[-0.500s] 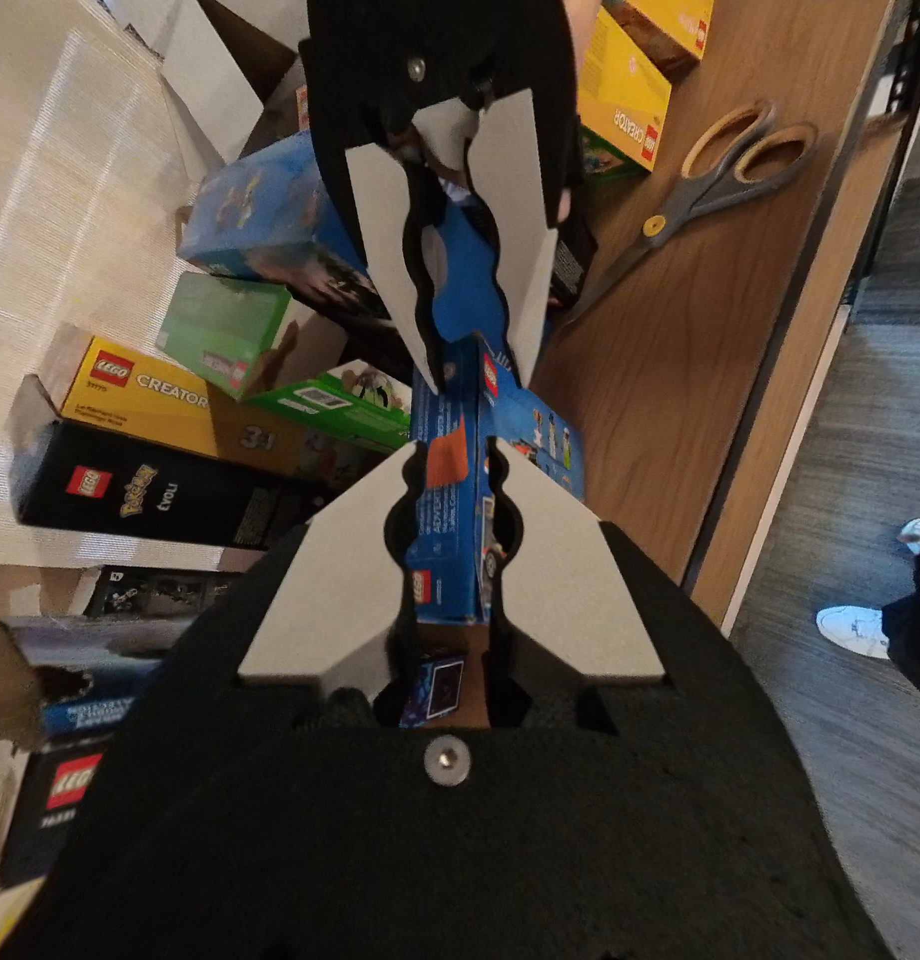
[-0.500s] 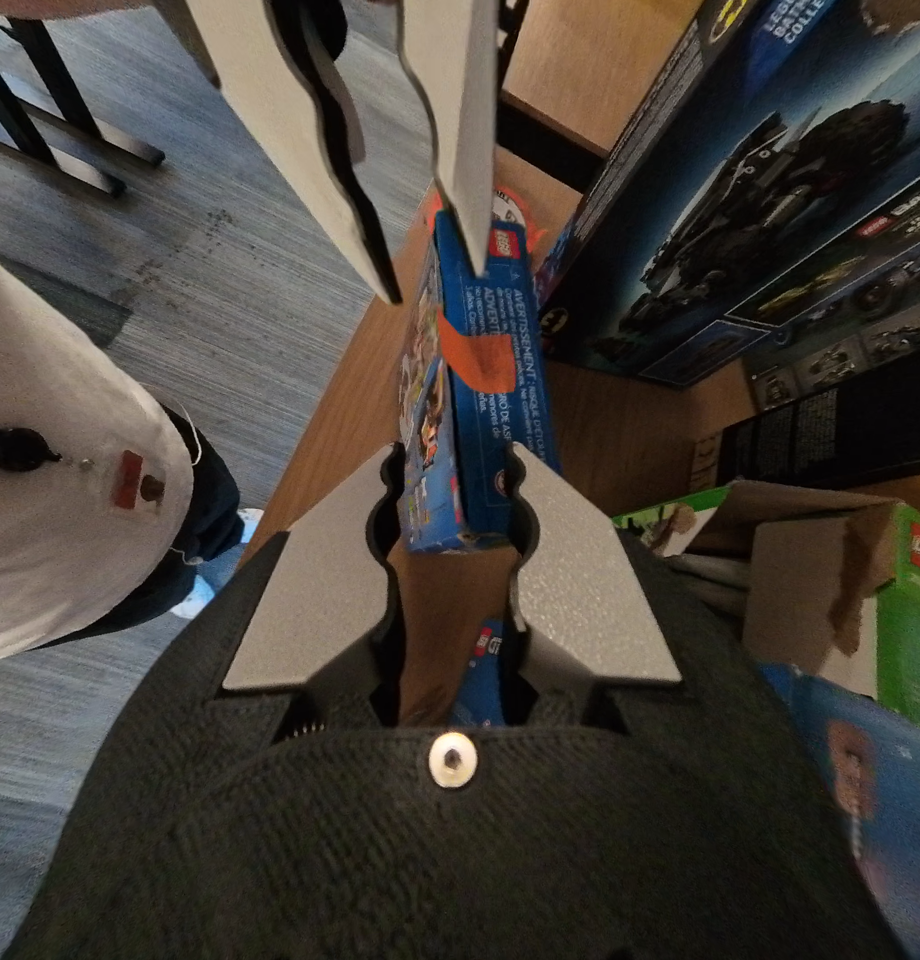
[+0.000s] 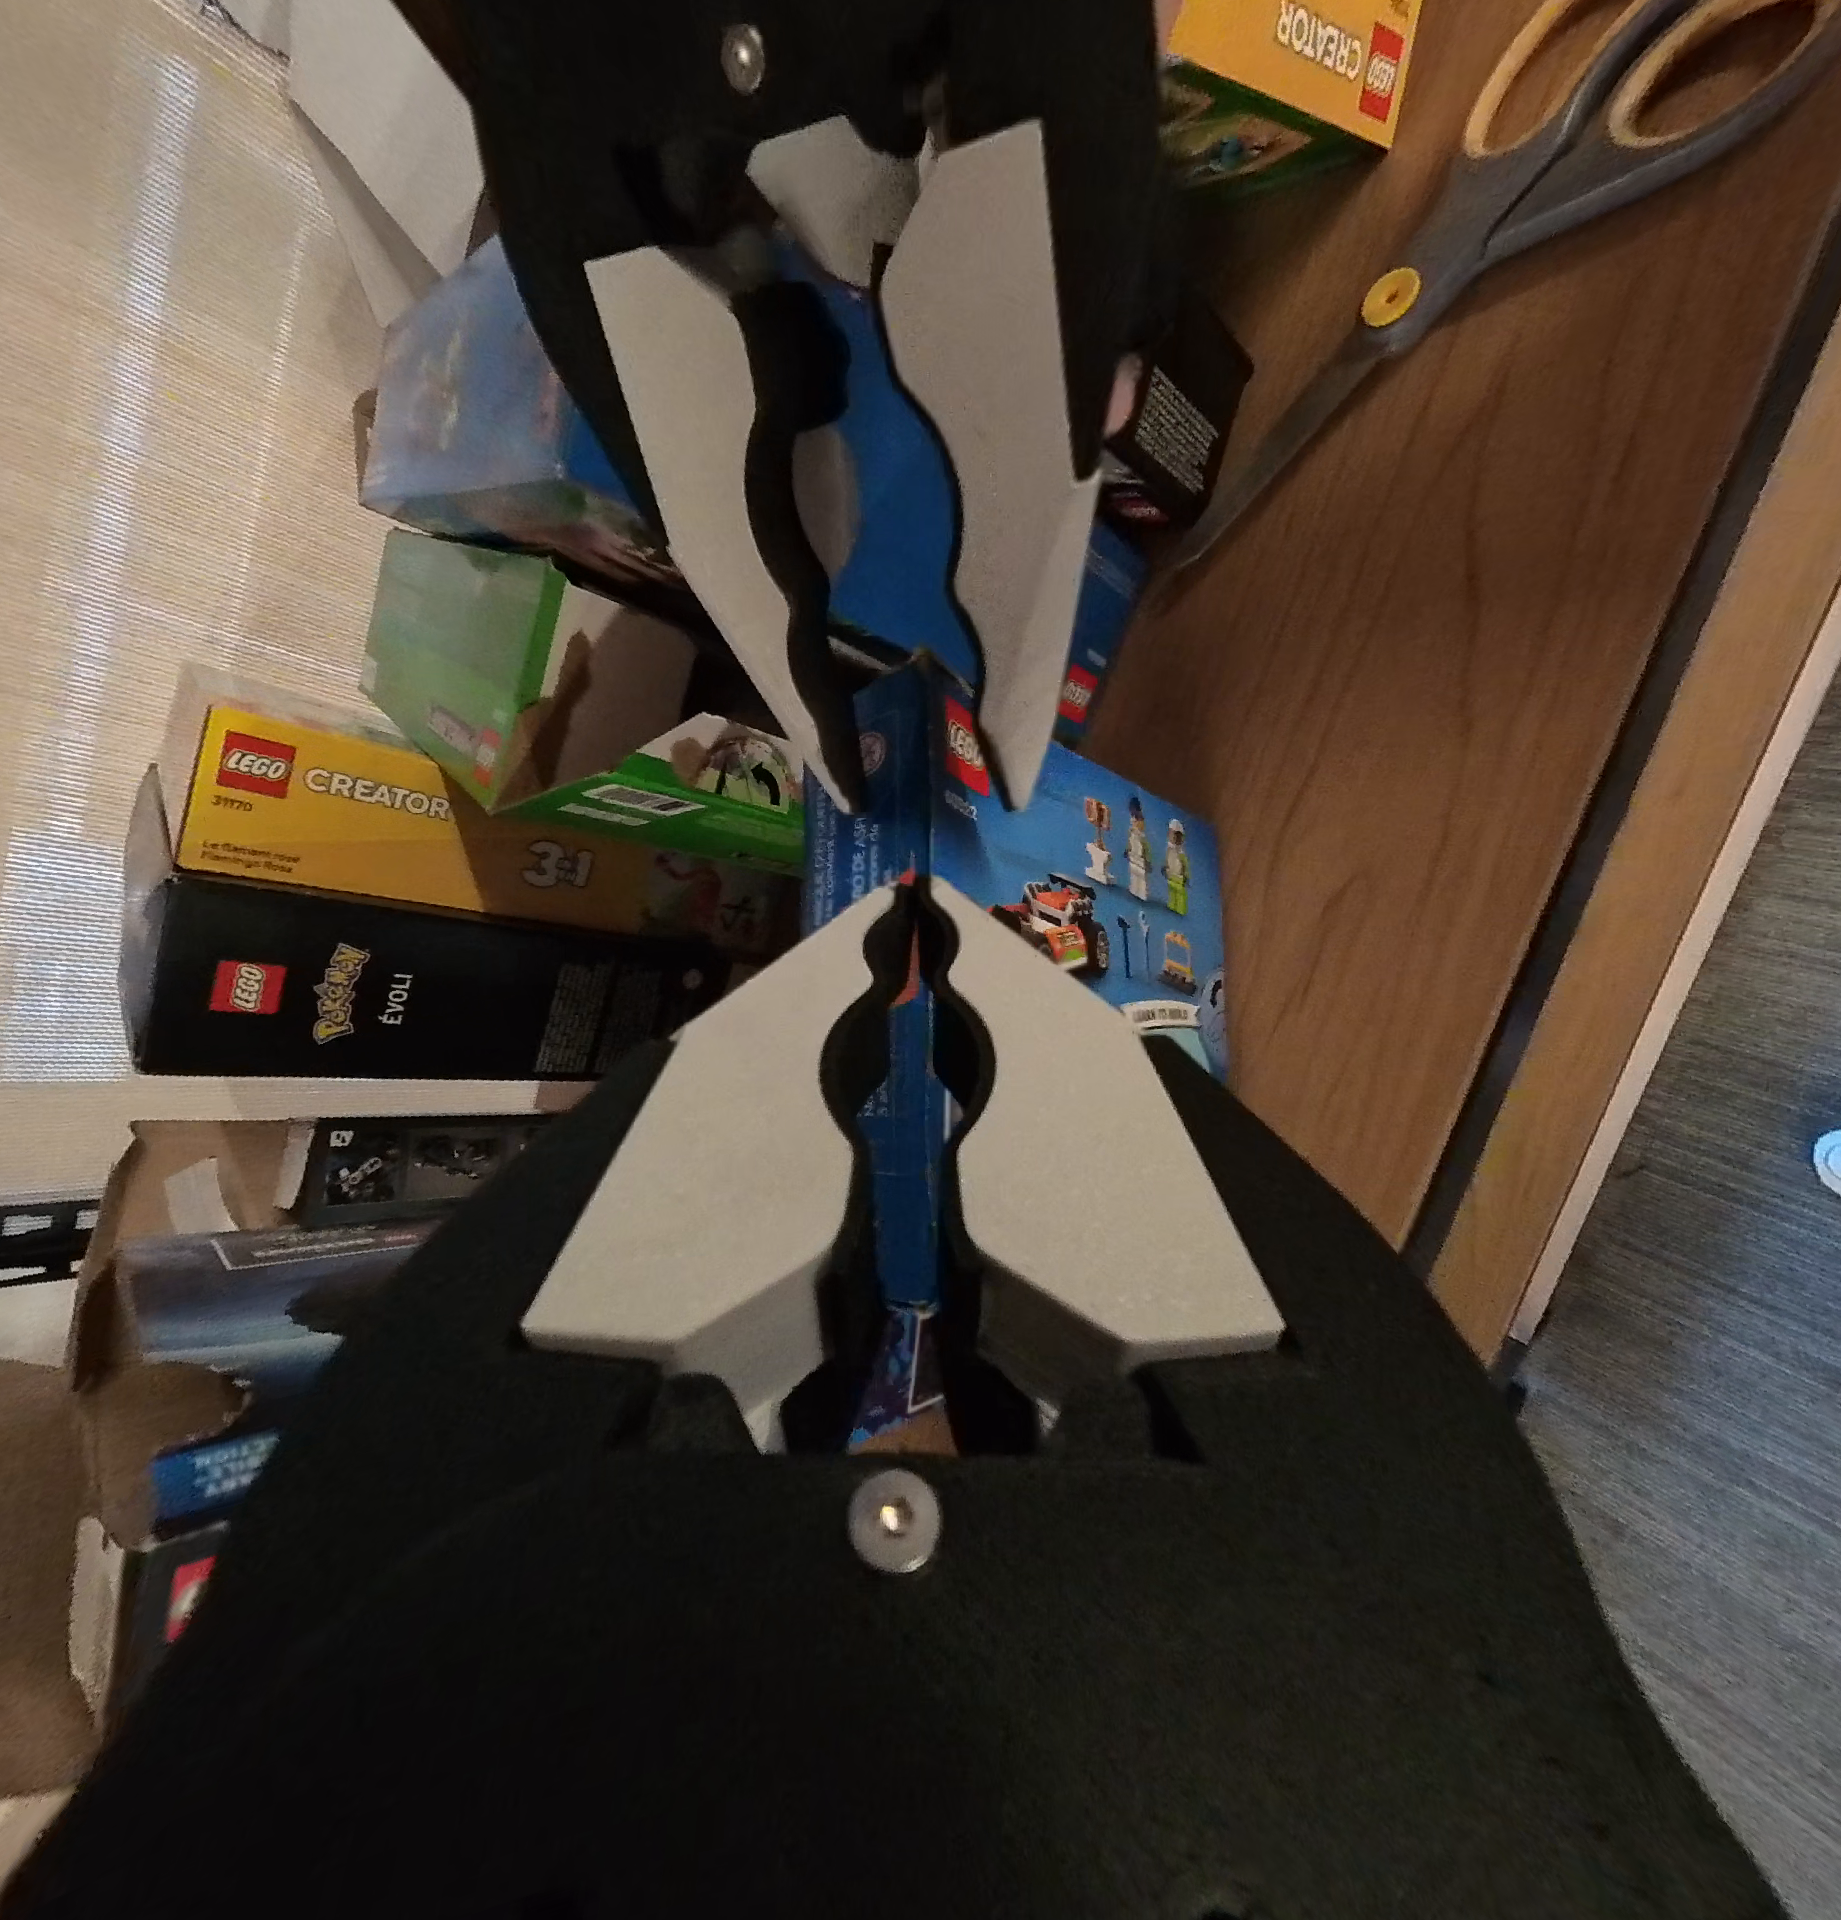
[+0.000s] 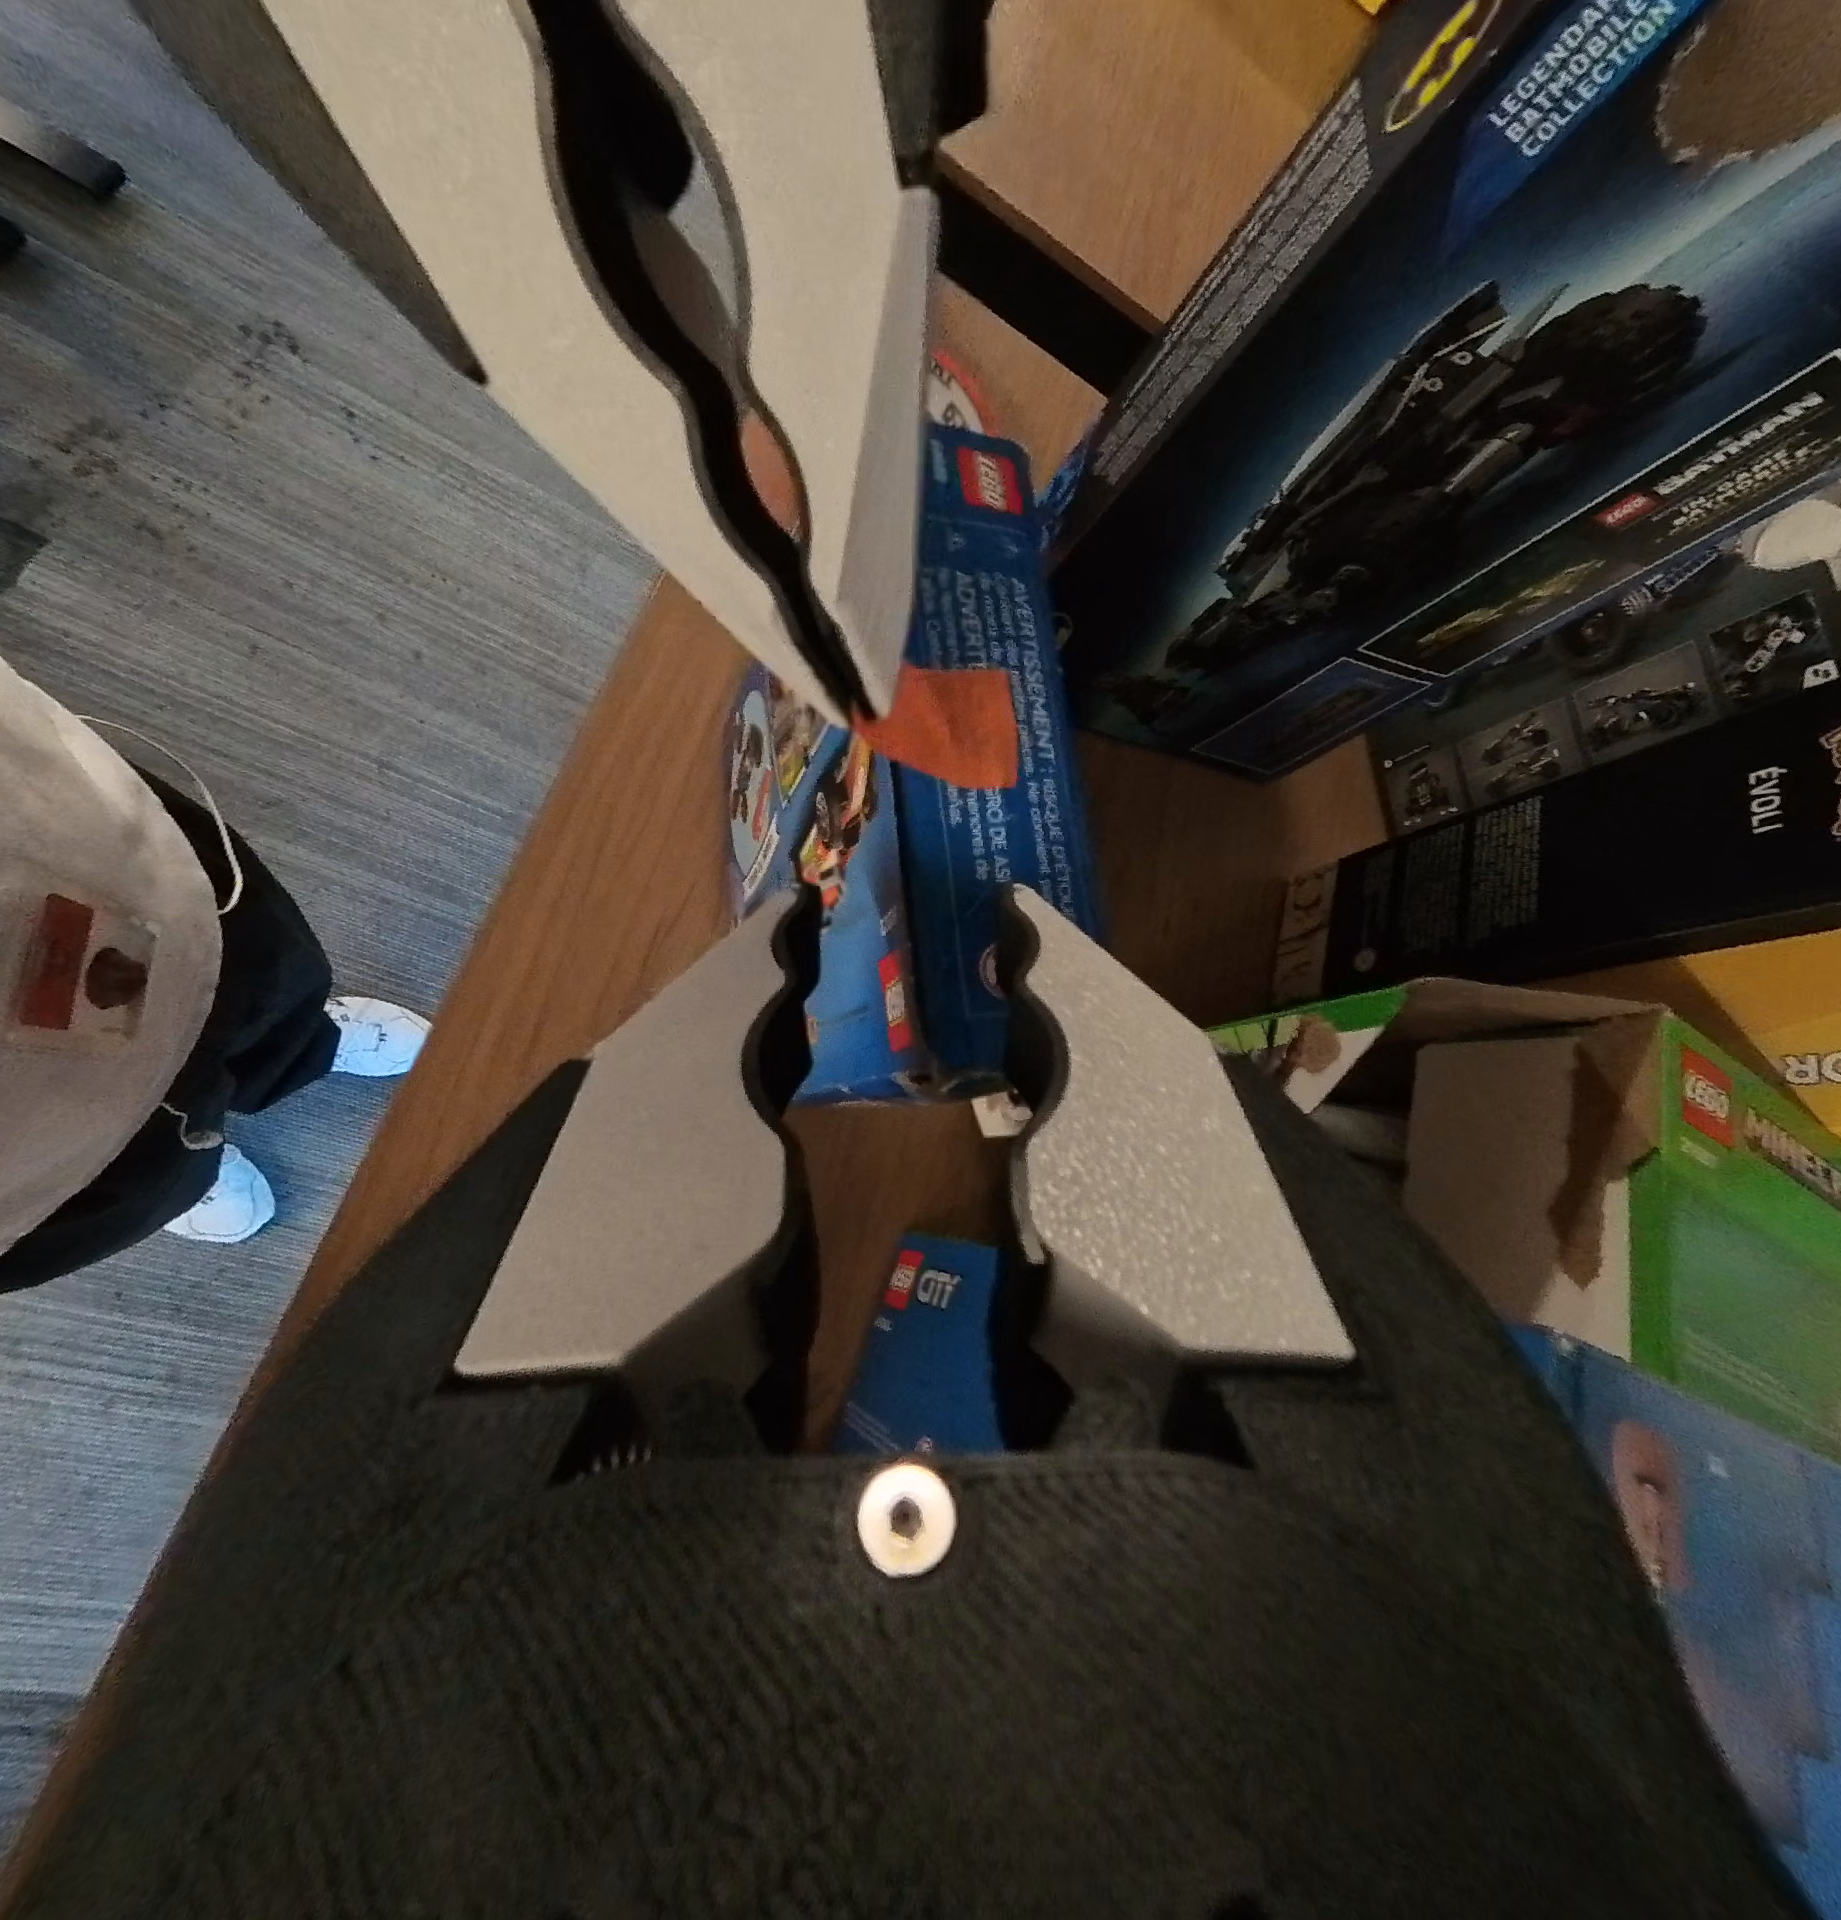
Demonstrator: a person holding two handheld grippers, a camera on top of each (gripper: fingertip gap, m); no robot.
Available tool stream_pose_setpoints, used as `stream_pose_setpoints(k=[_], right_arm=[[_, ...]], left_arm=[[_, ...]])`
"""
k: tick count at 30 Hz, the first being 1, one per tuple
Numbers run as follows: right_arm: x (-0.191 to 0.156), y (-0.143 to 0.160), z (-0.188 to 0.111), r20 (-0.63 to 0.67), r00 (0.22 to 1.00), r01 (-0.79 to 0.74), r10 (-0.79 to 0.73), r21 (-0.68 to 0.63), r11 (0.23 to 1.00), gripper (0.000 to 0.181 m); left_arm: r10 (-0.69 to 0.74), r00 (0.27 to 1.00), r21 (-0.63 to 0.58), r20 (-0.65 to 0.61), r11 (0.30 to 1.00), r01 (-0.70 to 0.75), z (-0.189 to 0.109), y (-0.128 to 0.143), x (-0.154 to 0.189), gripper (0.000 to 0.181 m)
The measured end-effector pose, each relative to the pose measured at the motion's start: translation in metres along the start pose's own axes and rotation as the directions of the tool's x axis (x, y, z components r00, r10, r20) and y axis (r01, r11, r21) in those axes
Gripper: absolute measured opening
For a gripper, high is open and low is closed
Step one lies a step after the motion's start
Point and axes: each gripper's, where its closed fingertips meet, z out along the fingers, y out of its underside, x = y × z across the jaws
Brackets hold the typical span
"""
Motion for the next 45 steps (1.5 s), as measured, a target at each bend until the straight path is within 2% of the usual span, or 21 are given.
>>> stream_pose_setpoints(k=[6,9,13,16,19,21,26,31,35,41,45], right_arm=[[0.001,-0.002,0.003,-0.094,0.994,0.063,-0.064,-0.011,0.998,0.023],[0.004,-0.002,0.005,-0.14,0.989,0.051,-0.055,-0.032,0.998,0.02],[0.003,-0.006,0.007,-0.161,0.986,0.035,-0.039,-0.031,0.999,0.019],[0.003,-0.009,0.009,-0.187,0.979,0.075,-0.084,-0.052,0.996,0.023],[0.006,-0.013,0.013,-0.193,0.972,0.124,-0.133,-0.056,0.991,0.047],[0.008,-0.017,0.016,-0.183,0.967,0.171,-0.175,-0.035,0.985,0.052],[0.0,-0.024,0.025,-0.091,0.98,0.181,-0.178,0.031,0.983,0.033],[-0.007,-0.025,0.022,-0.251,0.932,0.282,-0.263,0.039,0.959,0.028],[-0.006,-0.026,0.025,-0.358,0.899,0.289,-0.253,0.05,0.956,0.028],[-0.006,-0.024,0.025,-0.406,0.899,0.221,-0.165,0.093,0.971,0.027],[-0.005,-0.023,0.025,-0.454,0.878,0.224,-0.154,0.105,0.969,0.027]], left_arm=[[-0.024,0.996,0.029,0.088,0.999,0.022,-0.004,-0.002,0.006,0.0],[0.009,0.98,0.028,0.197,1.0,-0.015,-0.004,0.001,0.005,0.0],[0.038,0.963,0.028,0.268,0.998,-0.047,-0.004,0.002,0.011,0.0],[0.027,0.961,0.04,0.275,0.998,-0.039,-0.005,0.003,0.01,0.0],[-0.007,0.968,0.067,0.252,0.998,-0.01,-0.006,0.003,0.005,0.0],[-0.024,0.973,0.084,0.229,0.996,0.004,-0.007,0.003,0.005,0.0],[-0.016,0.976,0.099,0.215,0.995,-0.006,-0.012,0.007,0.004,0.0],[-0.019,0.975,0.134,0.22,0.991,-0.01,-0.02,0.01,0.006,0.0],[0.001,0.975,0.137,0.222,0.99,-0.032,-0.019,0.014,0.01,0.0],[0.002,0.969,0.154,0.248,0.987,-0.041,-0.019,0.014,0.01,0.0],[0.032,0.961,0.118,0.276,0.991,-0.067,-0.013,0.018,0.014,0.0]])
